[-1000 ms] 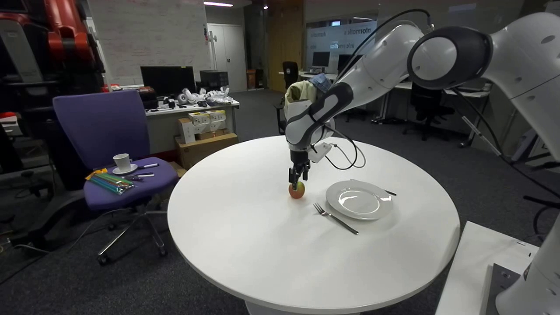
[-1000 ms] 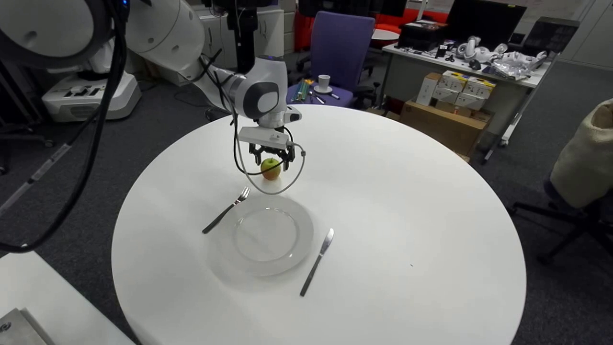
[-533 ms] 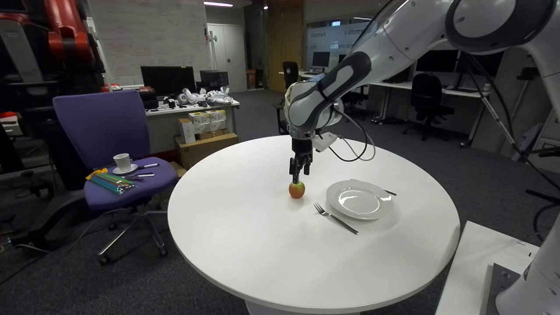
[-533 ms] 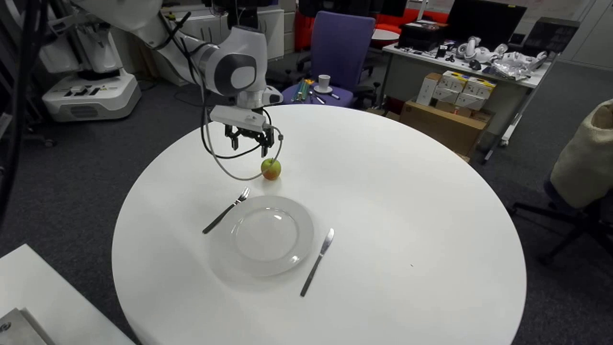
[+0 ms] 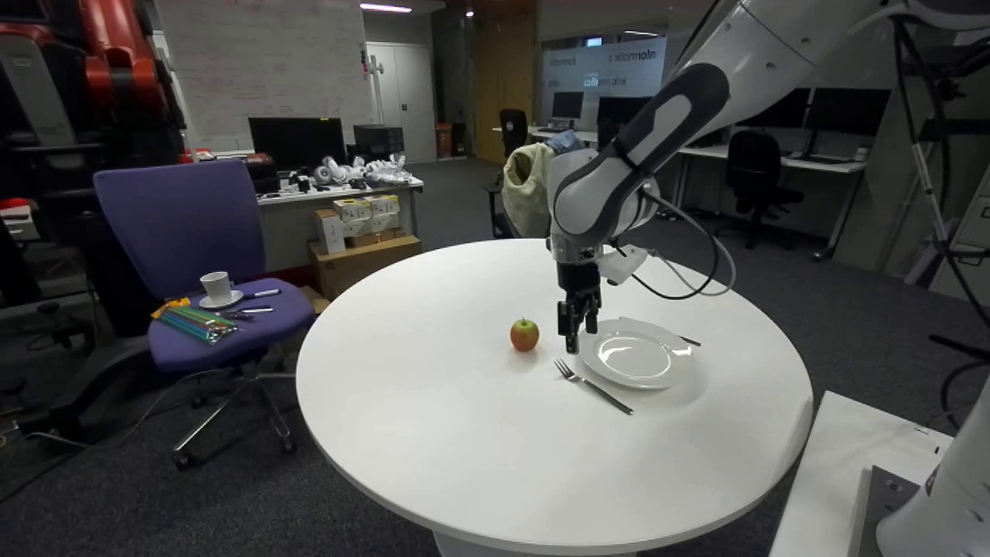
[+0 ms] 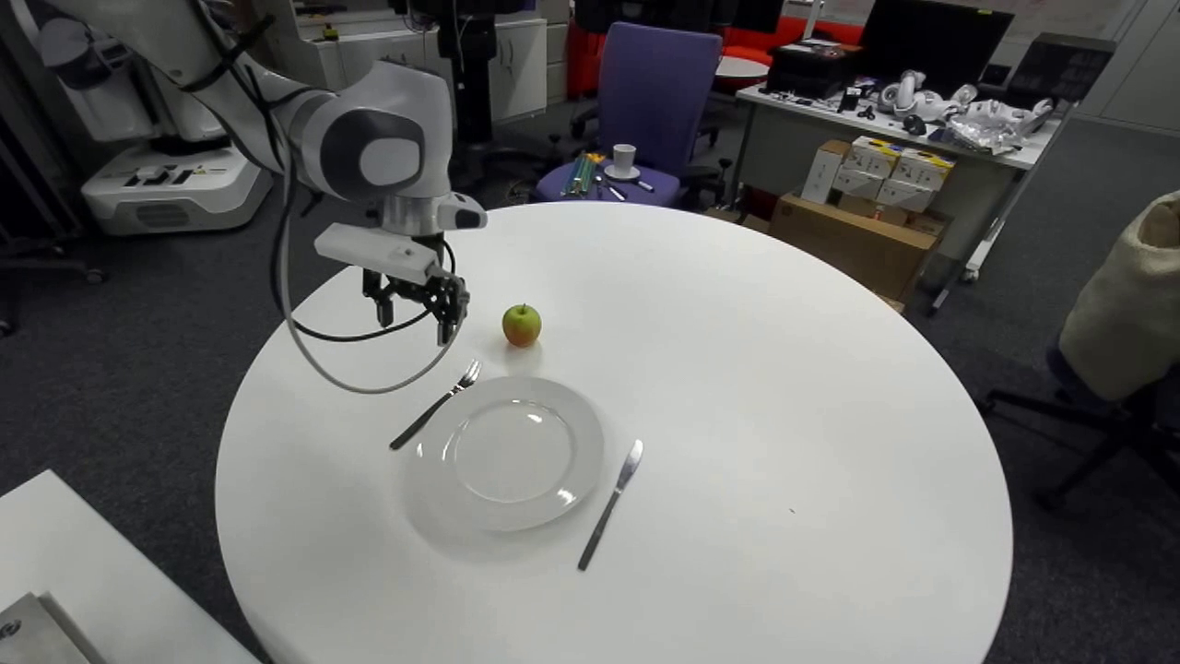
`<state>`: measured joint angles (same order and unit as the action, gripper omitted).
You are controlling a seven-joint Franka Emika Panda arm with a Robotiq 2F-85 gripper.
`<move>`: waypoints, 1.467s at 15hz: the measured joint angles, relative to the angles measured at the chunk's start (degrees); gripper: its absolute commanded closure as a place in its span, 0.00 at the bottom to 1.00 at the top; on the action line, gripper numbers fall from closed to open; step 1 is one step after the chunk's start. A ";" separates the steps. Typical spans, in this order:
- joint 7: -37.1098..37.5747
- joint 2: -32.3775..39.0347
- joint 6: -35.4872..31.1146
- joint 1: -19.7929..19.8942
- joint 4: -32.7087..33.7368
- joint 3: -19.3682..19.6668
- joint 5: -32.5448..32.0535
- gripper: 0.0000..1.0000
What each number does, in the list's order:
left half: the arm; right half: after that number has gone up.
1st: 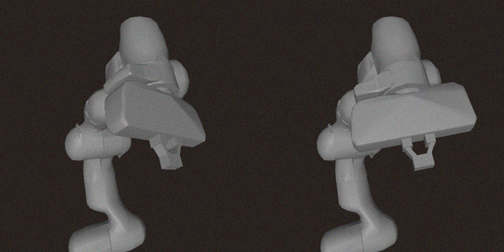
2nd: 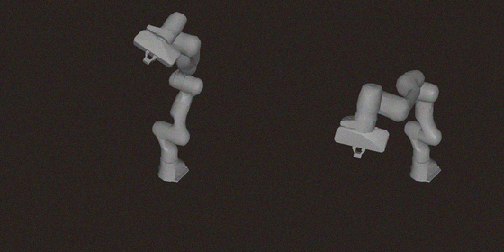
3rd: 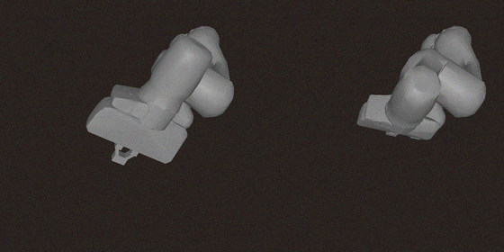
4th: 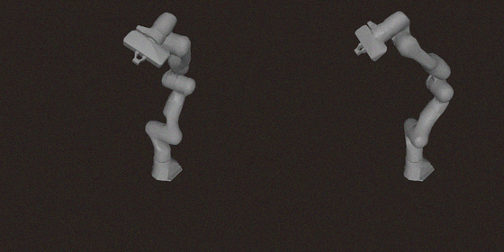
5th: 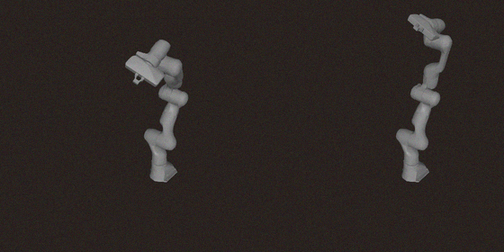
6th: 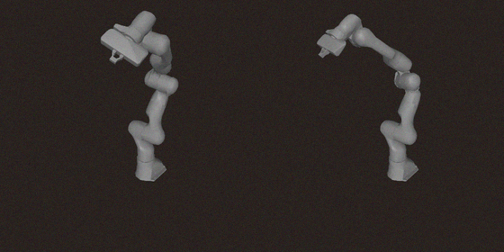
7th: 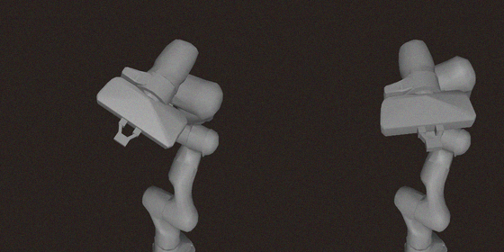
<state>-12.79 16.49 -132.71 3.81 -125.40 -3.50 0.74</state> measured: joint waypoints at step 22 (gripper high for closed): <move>4.31 -14.46 -1.05 -0.94 -13.41 2.30 -2.68 0.00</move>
<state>-8.47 2.03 -133.76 2.87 -138.81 -1.20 -1.93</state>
